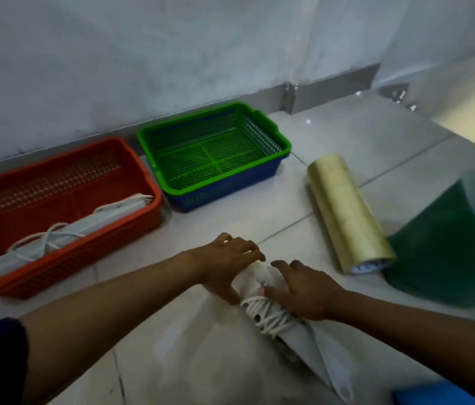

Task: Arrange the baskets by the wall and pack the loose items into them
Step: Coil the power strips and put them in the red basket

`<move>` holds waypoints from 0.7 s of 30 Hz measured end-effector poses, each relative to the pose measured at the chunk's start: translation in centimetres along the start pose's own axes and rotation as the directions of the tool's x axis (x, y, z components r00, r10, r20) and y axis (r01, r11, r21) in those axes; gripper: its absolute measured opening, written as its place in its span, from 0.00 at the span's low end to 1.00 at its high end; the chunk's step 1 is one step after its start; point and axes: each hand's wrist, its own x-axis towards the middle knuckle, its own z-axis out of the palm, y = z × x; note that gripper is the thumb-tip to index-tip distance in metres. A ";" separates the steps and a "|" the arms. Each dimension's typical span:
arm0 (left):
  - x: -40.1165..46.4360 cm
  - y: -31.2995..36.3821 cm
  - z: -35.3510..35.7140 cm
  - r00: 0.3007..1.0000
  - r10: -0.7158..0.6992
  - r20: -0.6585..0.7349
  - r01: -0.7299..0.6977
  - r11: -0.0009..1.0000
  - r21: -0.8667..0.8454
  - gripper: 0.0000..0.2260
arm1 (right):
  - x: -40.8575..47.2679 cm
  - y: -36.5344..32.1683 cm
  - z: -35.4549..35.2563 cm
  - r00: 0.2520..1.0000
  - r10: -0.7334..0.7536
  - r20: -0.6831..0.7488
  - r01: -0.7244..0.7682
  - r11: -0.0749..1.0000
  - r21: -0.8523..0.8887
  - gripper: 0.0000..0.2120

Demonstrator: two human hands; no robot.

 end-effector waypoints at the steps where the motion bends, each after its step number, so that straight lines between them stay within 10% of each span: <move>1: 0.7 0.8 0.2 0.998 0.034 0.048 -0.035 0.999 0.033 0.40 | -0.7 0.4 0.4 1.000 0.007 0.016 -0.008 0.998 0.063 0.37; 8: 2.5 2.6 1.6 0.988 0.076 0.132 -0.083 0.995 0.048 0.31 | -3.5 1.4 3.4 0.992 -0.057 0.109 0.054 0.998 0.028 0.52; 14: 1.6 1.5 1.3 0.994 0.034 0.106 -0.035 0.999 0.007 0.27 | -2.6 1.3 1.9 0.995 -0.095 0.038 0.096 0.995 -0.010 0.43; 21: -2.5 -3.2 -1.5 0.949 -0.198 -0.245 0.198 0.980 -0.025 0.28 | 1.1 -2.2 -4.7 0.946 -0.254 -0.200 0.227 0.962 -0.150 0.39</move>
